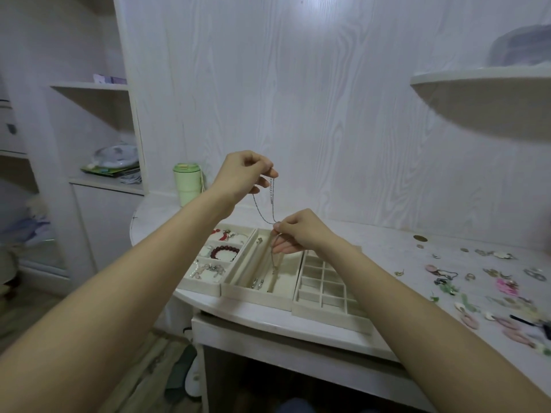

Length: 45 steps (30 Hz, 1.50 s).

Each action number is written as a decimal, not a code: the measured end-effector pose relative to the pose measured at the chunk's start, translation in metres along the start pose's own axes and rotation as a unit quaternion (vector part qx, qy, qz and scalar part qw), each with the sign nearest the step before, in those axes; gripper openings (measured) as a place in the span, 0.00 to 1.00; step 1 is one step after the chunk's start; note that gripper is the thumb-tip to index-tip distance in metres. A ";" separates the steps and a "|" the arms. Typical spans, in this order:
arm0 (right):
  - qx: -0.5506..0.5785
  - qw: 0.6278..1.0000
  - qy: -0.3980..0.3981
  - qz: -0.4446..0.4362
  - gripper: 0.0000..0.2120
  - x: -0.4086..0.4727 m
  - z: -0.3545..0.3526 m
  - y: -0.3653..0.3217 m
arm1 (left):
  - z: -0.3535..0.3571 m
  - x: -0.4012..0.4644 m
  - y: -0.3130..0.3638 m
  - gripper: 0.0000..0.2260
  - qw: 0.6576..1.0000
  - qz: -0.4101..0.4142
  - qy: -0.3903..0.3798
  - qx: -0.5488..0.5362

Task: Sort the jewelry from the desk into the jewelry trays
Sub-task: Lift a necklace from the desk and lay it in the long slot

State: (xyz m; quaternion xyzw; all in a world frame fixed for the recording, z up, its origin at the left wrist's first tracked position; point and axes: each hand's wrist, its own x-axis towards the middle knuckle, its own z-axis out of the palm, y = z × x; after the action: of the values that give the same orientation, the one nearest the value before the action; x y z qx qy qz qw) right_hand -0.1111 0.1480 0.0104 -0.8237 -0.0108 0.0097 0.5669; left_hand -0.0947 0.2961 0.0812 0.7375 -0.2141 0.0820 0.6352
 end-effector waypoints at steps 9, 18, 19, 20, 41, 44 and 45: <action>-0.016 0.999 -0.036 -0.002 0.12 -0.010 0.016 -0.002 | -0.010 -0.010 -0.003 0.06 1.000 -0.003 0.004 -0.004; -0.084 0.994 -0.060 0.019 0.11 -0.018 0.025 0.001 | -0.007 -0.016 -0.004 0.06 1.000 -0.007 -0.003 -0.017; -0.089 0.994 -0.062 0.019 0.11 -0.019 0.026 0.002 | -0.006 -0.017 -0.004 0.06 1.000 -0.007 -0.007 -0.014; -0.094 0.994 -0.062 0.020 0.11 -0.019 0.026 0.002 | -0.005 -0.017 -0.004 0.06 1.000 -0.007 -0.009 -0.011; -0.091 0.994 0.065 0.009 0.09 0.020 -0.012 0.009 | 0.025 0.035 -0.035 0.05 0.997 -0.032 -0.062 0.019; -0.038 0.990 0.133 -0.017 0.12 0.032 -0.019 0.008 | 0.028 0.044 -0.038 0.05 0.996 -0.032 -0.077 0.022; -0.024 0.989 0.140 -0.025 0.12 0.034 -0.021 0.006 | 0.029 0.047 -0.039 0.05 0.996 -0.032 -0.080 0.025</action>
State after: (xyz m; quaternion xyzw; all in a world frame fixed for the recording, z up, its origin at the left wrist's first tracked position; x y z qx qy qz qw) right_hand -0.0767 0.1268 0.0123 -0.8295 0.0483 -0.1204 0.5432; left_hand -0.0408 0.2615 0.0592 0.7640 -0.2388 0.0081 0.5993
